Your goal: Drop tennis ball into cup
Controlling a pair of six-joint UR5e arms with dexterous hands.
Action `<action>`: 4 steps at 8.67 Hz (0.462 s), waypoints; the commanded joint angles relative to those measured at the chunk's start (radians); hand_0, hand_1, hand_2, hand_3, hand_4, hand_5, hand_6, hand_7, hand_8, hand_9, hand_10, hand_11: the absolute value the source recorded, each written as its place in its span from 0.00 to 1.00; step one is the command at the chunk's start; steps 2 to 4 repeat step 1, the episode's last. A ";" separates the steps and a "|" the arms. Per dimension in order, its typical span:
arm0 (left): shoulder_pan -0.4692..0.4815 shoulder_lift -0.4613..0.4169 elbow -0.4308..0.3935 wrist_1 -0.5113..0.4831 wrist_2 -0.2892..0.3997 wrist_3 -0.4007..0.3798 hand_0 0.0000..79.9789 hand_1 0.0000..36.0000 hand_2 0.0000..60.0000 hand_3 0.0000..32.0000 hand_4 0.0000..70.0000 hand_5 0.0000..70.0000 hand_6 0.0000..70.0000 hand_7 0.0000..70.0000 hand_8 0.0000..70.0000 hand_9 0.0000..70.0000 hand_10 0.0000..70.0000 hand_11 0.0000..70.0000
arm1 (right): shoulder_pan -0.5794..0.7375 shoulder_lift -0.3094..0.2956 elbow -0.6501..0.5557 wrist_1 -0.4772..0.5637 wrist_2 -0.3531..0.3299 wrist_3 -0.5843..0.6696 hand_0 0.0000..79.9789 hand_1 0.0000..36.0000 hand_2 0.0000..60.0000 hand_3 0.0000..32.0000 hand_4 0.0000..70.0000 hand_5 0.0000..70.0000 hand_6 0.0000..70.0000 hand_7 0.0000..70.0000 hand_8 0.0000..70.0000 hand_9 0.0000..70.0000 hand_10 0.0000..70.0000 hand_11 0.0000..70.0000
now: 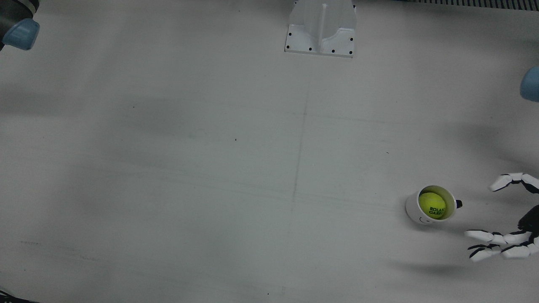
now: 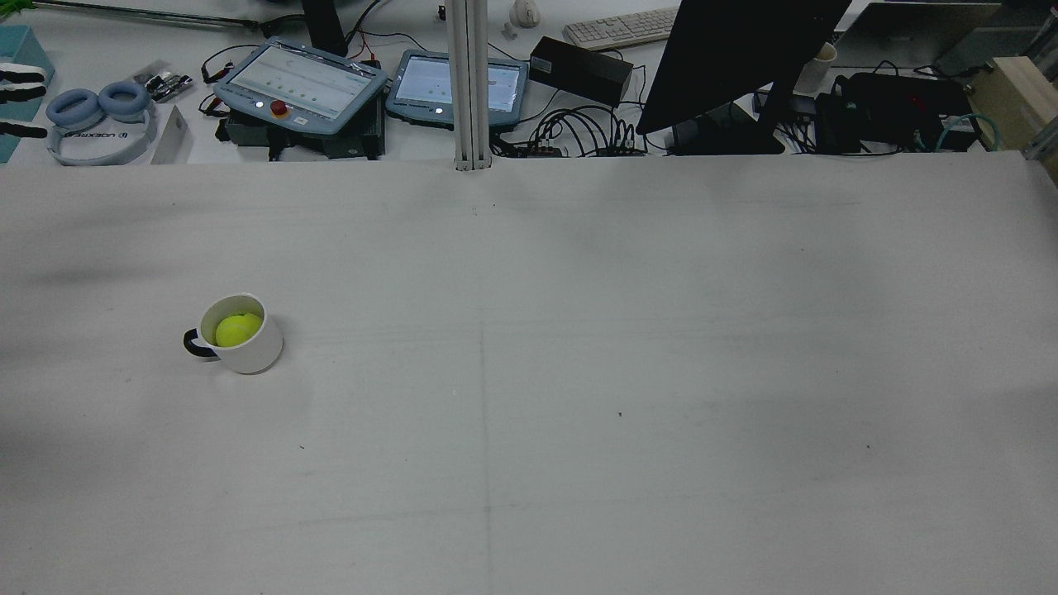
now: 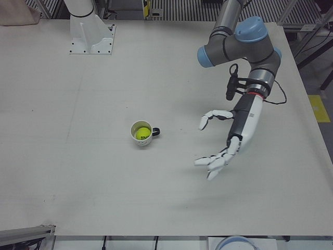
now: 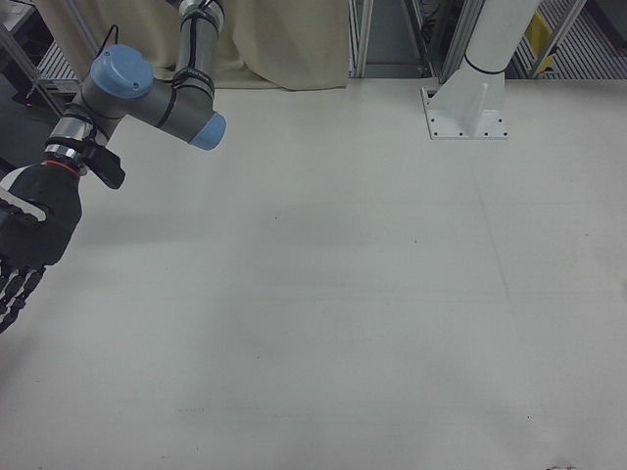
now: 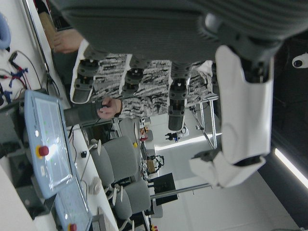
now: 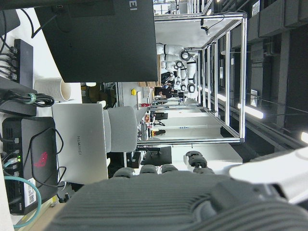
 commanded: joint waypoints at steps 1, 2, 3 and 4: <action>-0.166 -0.023 0.097 0.005 0.001 -0.025 0.83 0.97 0.70 0.98 0.06 0.28 0.55 0.23 0.27 0.10 0.18 0.30 | 0.000 0.000 -0.001 0.000 0.000 0.000 0.00 0.00 0.00 0.00 0.00 0.00 0.00 0.00 0.00 0.00 0.00 0.00; -0.166 -0.023 0.097 0.005 0.001 -0.025 0.83 0.97 0.70 0.98 0.06 0.28 0.55 0.23 0.27 0.10 0.18 0.30 | 0.000 0.000 -0.001 0.000 0.000 0.000 0.00 0.00 0.00 0.00 0.00 0.00 0.00 0.00 0.00 0.00 0.00 0.00; -0.166 -0.023 0.097 0.005 0.001 -0.025 0.83 0.97 0.70 0.98 0.06 0.28 0.55 0.23 0.27 0.10 0.18 0.30 | 0.000 0.000 -0.001 0.000 0.000 0.000 0.00 0.00 0.00 0.00 0.00 0.00 0.00 0.00 0.00 0.00 0.00 0.00; -0.166 -0.023 0.097 0.005 0.001 -0.025 0.83 0.97 0.70 0.98 0.06 0.28 0.55 0.23 0.27 0.10 0.18 0.30 | 0.000 0.000 -0.001 0.000 0.000 0.000 0.00 0.00 0.00 0.00 0.00 0.00 0.00 0.00 0.00 0.00 0.00 0.00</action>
